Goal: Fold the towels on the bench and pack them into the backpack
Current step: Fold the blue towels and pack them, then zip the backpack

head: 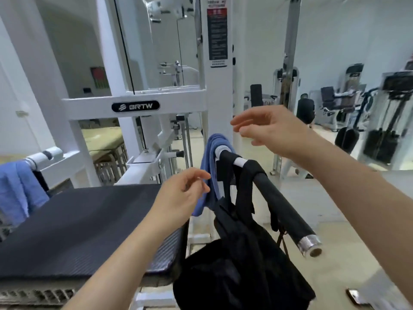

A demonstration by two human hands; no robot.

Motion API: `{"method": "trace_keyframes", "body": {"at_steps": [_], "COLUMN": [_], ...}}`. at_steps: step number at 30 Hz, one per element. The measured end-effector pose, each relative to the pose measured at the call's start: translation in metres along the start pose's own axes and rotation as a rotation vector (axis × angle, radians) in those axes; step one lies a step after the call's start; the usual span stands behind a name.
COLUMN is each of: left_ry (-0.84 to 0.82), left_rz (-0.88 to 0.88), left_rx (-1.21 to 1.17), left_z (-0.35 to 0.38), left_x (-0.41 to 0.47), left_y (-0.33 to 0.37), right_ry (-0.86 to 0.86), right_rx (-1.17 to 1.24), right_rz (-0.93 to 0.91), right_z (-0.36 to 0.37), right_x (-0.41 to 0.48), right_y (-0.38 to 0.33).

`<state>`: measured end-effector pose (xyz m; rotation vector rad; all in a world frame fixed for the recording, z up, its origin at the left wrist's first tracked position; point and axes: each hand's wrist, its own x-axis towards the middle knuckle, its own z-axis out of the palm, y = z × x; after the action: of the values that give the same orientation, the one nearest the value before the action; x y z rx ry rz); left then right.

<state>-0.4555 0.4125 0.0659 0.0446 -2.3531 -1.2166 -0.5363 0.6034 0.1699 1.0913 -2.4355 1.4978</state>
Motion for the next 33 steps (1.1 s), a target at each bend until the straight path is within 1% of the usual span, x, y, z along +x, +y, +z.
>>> {"method": "trace_keyframes", "body": {"at_steps": [3,6,8,10,12,14,17,18,19,20,21,22,23,24,26,28,29,30,33], "left_ry": [-0.034,-0.084,-0.043,0.038,0.025,-0.046,-0.066,-0.065,-0.070,-0.082,-0.102,-0.129,-0.161,-0.190,-0.219,-0.187,-0.141,-0.071,0.252], "left_rz": [-0.019,-0.089,-0.107,-0.159,-0.242,-0.300,-0.335,-0.332,-0.335,-0.339,-0.345,-0.349,-0.355,-0.364,-0.402,-0.414,-0.395,-0.356,-0.236], "left_rx": [0.133,0.219,0.303,0.382,0.474,0.604,0.770,0.793,0.806,0.822,0.845,0.872,0.897,0.918,0.935,0.901,0.864,0.807,0.552], "left_z": [0.027,0.045,0.054,0.065,0.082,0.101,0.119,0.124,0.127,0.130,0.133,0.137,0.141,0.147,0.158,0.168,0.171,0.176,0.191], "left_x": [0.026,0.048,0.058,0.067,0.078,0.087,0.103,0.108,0.113,0.118,0.121,0.125,0.128,0.131,0.132,0.128,0.122,0.113,0.069], "left_y": [0.008,0.022,0.035,0.047,0.057,0.063,0.076,0.081,0.086,0.089,0.090,0.092,0.094,0.095,0.102,0.111,0.116,0.123,0.156], "right_ry": [-0.060,-0.076,-0.105,-0.219,-0.273,-0.192,-0.050,-0.047,-0.071,-0.114,-0.206,-0.287,-0.332,-0.309,-0.191,-0.133,-0.159,-0.213,-0.483], "right_rx": [-0.021,0.021,0.076,0.084,0.079,-0.007,-0.234,-0.256,-0.241,-0.221,-0.157,-0.022,0.092,0.189,0.226,0.275,0.405,0.586,1.246], "right_rz": [0.140,0.160,0.158,0.164,0.189,0.099,-0.141,-0.194,-0.207,-0.174,-0.087,0.010,0.074,0.090,0.054,-0.024,-0.015,0.026,0.195], "right_z": [-0.001,0.004,0.012,0.026,0.038,0.046,0.038,0.036,0.037,0.039,0.040,0.040,0.039,0.040,0.030,0.008,-0.008,-0.024,-0.075], "right_x": [0.042,0.078,0.102,0.126,0.140,0.151,0.159,0.163,0.165,0.169,0.169,0.170,0.167,0.164,0.154,0.139,0.127,0.115,0.060], "right_y": [0.047,0.103,0.143,0.178,0.202,0.211,0.195,0.192,0.190,0.194,0.200,0.207,0.214,0.218,0.218,0.205,0.194,0.185,0.158]}}
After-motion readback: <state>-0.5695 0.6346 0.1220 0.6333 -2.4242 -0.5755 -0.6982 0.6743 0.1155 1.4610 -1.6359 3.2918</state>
